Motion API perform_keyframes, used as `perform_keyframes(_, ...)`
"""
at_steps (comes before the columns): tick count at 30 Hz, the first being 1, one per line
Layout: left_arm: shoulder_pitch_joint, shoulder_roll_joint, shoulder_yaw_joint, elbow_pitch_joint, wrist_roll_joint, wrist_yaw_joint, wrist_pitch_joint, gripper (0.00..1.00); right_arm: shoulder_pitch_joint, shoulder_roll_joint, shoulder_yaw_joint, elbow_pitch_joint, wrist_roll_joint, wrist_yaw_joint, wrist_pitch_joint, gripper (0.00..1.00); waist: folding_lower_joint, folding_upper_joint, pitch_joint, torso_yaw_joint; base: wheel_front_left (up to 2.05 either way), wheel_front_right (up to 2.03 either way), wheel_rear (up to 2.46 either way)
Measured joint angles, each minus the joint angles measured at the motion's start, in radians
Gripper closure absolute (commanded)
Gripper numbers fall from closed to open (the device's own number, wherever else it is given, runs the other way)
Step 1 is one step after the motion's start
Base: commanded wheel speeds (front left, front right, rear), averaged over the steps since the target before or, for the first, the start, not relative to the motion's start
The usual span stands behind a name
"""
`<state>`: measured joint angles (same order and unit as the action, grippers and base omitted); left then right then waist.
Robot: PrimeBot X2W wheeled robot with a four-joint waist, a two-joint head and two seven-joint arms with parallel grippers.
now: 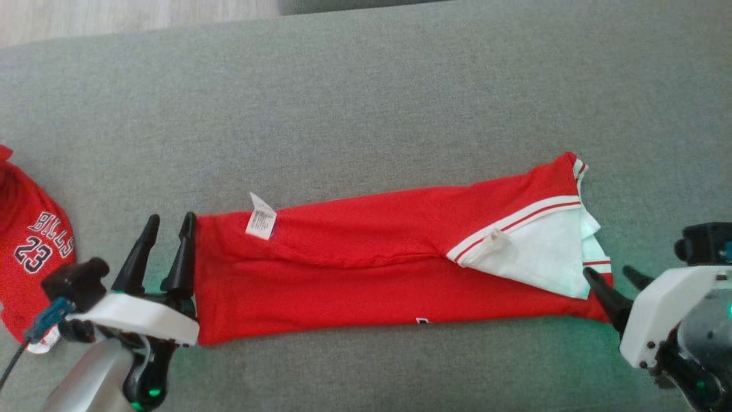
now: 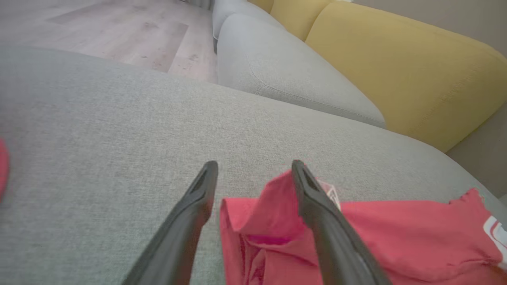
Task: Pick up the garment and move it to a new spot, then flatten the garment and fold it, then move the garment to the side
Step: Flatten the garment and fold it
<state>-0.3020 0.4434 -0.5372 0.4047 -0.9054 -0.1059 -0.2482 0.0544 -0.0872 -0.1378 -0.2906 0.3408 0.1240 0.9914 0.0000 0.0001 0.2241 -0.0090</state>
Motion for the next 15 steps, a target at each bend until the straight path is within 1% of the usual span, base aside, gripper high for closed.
perform_keyframes(2,0.014,-0.018,0.035,-0.009,0.026,0.027,-0.001,0.00,0.000,0.012,-0.008,-0.016,-0.007,0.000,-0.051,0.00,0.0000,0.0000,-0.011,0.002,0.00,0.00,0.00)
perform_keyframes(5,0.045,-0.044,0.121,-0.056,0.092,0.070,-0.001,0.00,-0.009,0.028,-0.035,-0.022,-0.034,0.000,-0.166,0.00,0.0000,0.0000,-0.031,0.006,0.00,0.00,0.00)
perform_keyframes(7,0.067,-0.060,0.162,-0.087,0.147,0.083,-0.001,0.00,-0.015,0.032,-0.047,-0.003,-0.056,0.000,-0.228,0.00,-0.0001,0.0000,-0.046,0.009,0.00,0.00,0.00)
perform_keyframes(11,0.111,-0.084,0.205,-0.128,0.260,0.108,-0.003,0.00,-0.034,0.042,-0.057,0.081,-0.107,0.000,-0.333,0.00,-0.0001,0.0000,-0.074,0.015,0.00,0.00,0.00)
perform_keyframes(13,0.117,-0.091,0.213,-0.132,0.292,0.116,-0.004,0.00,-0.047,0.042,-0.061,0.141,-0.128,0.000,-0.361,0.00,-0.0001,0.0000,-0.086,0.018,0.00,0.00,0.00)
perform_keyframes(15,0.116,-0.092,0.213,-0.126,0.310,0.116,-0.004,0.00,-0.063,0.042,-0.059,0.204,-0.140,0.000,-0.375,0.00,-0.0001,0.0000,-0.094,0.021,0.00,0.00,0.00)
